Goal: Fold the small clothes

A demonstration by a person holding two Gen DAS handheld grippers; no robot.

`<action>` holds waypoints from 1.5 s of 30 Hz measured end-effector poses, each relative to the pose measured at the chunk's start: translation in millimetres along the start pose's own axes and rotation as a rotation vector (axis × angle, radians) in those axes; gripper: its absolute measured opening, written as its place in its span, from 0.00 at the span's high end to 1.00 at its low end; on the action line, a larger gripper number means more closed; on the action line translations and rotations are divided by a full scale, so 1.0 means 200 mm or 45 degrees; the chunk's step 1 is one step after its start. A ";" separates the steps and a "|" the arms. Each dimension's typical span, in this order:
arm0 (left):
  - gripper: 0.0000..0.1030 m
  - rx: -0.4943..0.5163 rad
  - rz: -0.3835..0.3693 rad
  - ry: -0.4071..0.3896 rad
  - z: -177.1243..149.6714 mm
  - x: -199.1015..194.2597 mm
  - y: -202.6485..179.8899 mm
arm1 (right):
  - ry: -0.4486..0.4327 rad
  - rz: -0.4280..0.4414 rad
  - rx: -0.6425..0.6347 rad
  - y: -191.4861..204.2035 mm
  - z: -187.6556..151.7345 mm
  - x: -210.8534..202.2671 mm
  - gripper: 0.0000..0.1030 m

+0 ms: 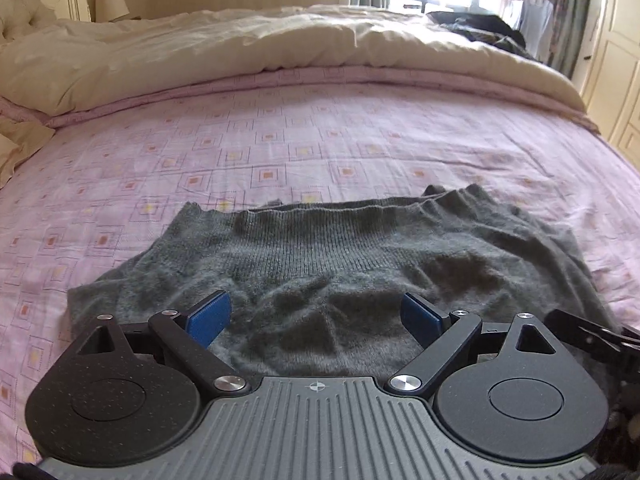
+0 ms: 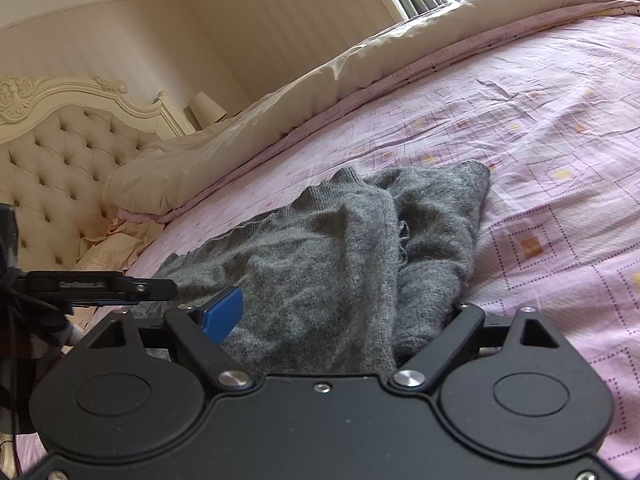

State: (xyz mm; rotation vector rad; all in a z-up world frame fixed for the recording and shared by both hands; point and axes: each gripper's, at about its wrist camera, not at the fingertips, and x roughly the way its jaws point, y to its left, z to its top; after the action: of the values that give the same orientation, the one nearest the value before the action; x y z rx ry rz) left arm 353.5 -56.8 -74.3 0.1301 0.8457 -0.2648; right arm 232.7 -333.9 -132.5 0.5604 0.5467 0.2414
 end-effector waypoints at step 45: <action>0.12 -0.004 -0.052 0.134 -0.06 0.09 0.02 | 0.403 -0.282 -0.097 0.22 0.30 0.09 0.73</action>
State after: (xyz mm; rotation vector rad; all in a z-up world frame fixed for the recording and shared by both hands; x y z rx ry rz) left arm 356.5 -53.4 -95.3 0.1245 0.9542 -0.2966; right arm 277.6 -316.8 -73.3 0.3847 0.8968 0.1397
